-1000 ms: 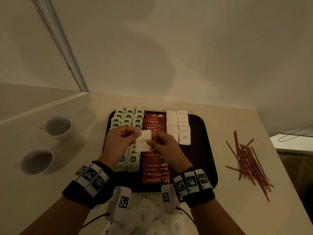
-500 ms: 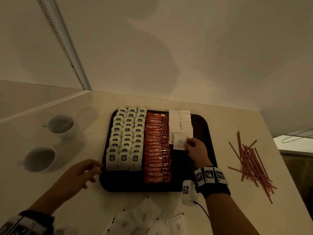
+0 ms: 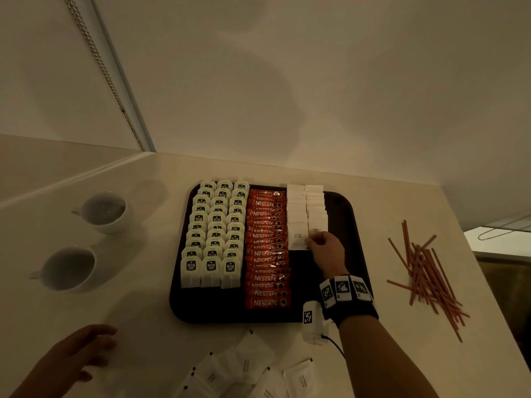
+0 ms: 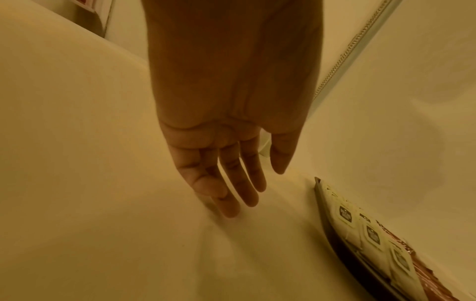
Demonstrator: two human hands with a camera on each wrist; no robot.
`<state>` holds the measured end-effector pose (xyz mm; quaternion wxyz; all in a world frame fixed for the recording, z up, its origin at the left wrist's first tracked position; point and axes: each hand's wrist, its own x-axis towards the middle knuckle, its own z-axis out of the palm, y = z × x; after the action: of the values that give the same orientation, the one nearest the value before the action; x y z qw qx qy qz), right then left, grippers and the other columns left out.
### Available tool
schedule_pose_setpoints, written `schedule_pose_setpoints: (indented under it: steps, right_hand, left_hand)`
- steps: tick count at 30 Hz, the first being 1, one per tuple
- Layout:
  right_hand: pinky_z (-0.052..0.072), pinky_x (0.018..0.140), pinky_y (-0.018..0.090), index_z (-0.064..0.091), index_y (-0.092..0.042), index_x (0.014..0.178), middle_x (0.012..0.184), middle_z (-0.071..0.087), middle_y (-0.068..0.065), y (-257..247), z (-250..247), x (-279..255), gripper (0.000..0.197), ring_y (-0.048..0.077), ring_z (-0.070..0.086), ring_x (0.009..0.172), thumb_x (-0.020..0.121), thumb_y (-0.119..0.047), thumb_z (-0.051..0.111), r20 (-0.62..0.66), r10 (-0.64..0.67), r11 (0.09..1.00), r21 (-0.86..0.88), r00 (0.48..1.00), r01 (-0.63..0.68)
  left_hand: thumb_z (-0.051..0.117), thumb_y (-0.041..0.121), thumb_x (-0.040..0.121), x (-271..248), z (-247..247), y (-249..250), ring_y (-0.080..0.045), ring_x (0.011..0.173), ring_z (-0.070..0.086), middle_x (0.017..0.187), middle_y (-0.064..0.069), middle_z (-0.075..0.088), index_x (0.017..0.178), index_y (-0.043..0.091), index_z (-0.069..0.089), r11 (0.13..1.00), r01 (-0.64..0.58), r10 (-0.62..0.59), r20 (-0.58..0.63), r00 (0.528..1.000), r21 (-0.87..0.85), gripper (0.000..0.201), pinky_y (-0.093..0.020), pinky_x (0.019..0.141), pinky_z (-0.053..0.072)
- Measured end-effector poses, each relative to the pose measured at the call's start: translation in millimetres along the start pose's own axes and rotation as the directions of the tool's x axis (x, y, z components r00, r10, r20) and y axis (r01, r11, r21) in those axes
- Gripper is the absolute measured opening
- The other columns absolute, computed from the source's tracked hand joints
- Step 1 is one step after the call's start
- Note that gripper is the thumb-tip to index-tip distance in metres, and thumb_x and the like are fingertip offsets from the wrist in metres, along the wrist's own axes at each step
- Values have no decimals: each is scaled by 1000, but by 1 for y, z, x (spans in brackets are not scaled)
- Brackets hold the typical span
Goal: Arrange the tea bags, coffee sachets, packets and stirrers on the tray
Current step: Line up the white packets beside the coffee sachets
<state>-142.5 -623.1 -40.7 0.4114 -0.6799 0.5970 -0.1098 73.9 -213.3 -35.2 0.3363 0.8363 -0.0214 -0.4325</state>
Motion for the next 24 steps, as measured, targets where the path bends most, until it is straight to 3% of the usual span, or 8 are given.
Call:
schedule_pose_setpoints:
  steps: [6, 13, 15, 18, 20, 22, 24]
  right_hand:
    - [42, 84, 24, 63, -6, 106, 107, 64, 7, -3, 4, -2, 20, 13, 54, 94, 89, -17, 62, -30, 4, 999, -40, 1000, -5]
    - [35, 59, 13, 59, -7, 99, 93, 58, 1, -9, -2, -15, 15, 14, 56, 89, 90, -18, 61, -54, -44, 999, 27, 998, 46]
    - [38, 62, 12, 59, -10, 99, 93, 59, -2, -14, -10, -30, 13, 10, 55, 86, 90, -20, 61, -25, -120, 991, 63, 993, 121]
    - [44, 70, 15, 59, -15, 95, 92, 61, -7, -16, -24, -68, 8, 6, 58, 84, 91, -22, 60, 194, -238, 969, 114, 952, 219]
    - [46, 76, 17, 62, -15, 98, 97, 63, -6, -12, -28, -95, 10, 5, 61, 90, 90, -21, 61, 408, -259, 966, 110, 876, 234]
    - [48, 77, 16, 63, -17, 102, 101, 64, -6, -5, -27, -119, 15, 4, 61, 92, 88, -23, 64, 562, -222, 966, 16, 796, 258]
    - [45, 76, 12, 62, -19, 111, 109, 62, -5, 4, -22, -141, 26, 4, 58, 94, 86, -28, 66, 622, -161, 934, -156, 766, 322]
  left_hand:
    - [50, 3, 95, -4, 4, 8, -35, 75, 61, 90, -15, 68, 96, 10, 65, 1000, -21, 21, 7, 1000, -23, 17, -31, 63, 39]
    - [50, 0, 94, -12, 7, 14, -34, 72, 59, 90, -17, 68, 97, 6, 65, 998, -60, 61, 22, 998, -18, 17, -30, 61, 38]
    - [49, 1, 95, -16, 8, 17, -33, 71, 59, 89, -16, 68, 98, 6, 64, 997, -83, 83, 24, 996, -2, 17, -29, 60, 38]
    - [49, 4, 95, -26, 14, 29, -32, 75, 61, 90, -12, 69, 97, 10, 65, 988, -152, 150, 52, 987, 38, 17, -29, 61, 40]
    - [50, 7, 96, -35, 23, 41, -30, 79, 63, 92, -8, 68, 97, 15, 64, 969, -234, 227, 93, 969, 75, 16, -30, 63, 44]
    - [53, 11, 94, -44, 36, 50, -26, 81, 64, 93, -3, 67, 96, 19, 63, 944, -305, 287, 145, 947, 128, 13, -28, 63, 45]
    - [58, 15, 92, -49, 51, 53, -19, 78, 62, 96, 0, 65, 97, 20, 63, 904, -365, 324, 200, 925, 223, 8, -23, 59, 45]
